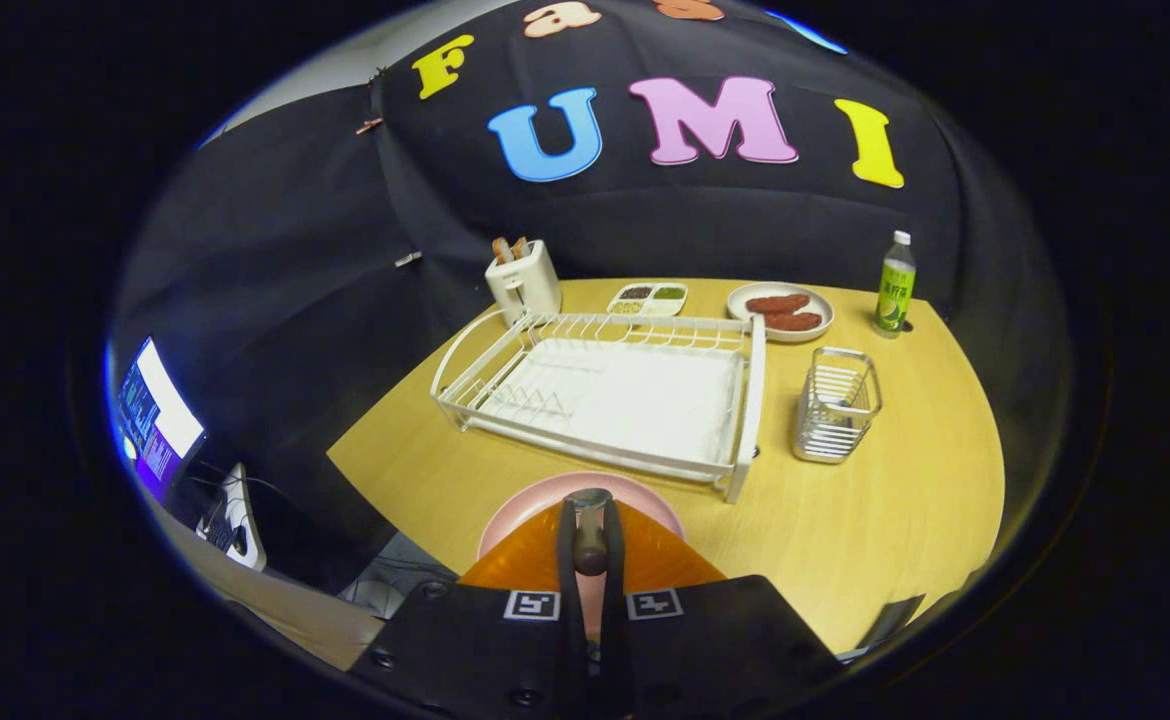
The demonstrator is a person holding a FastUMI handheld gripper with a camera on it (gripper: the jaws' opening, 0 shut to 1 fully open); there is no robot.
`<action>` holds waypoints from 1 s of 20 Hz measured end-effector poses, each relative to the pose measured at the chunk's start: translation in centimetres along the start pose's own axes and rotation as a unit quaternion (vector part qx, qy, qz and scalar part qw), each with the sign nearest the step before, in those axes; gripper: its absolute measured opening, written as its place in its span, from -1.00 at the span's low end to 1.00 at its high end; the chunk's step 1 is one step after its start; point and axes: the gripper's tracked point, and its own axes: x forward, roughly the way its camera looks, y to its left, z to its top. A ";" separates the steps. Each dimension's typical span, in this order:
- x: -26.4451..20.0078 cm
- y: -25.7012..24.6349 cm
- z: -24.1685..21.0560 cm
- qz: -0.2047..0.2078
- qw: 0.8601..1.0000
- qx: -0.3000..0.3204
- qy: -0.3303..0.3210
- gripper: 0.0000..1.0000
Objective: Take the plate from the dish rack, then take the spoon from the basket and place it into the plate.
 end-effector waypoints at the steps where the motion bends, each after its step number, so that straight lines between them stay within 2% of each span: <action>1: 1.0 0.6 -0.7 0.007 1.000 -0.001 0.008 -0.81; 5: 3.7 1.8 -2.6 0.023 0.999 -0.019 0.031 -0.81; 9: 4.0 1.7 -3.3 0.037 0.998 -0.048 0.032 -0.80; 14: 3.6 -0.7 -7.0 0.028 0.995 -0.062 0.073 -0.66; 18: 3.8 -2.9 -9.5 0.008 0.992 -0.066 0.104 -0.63; 20: 4.1 -3.5 -10.2 0.005 0.991 -0.070 0.113 -0.68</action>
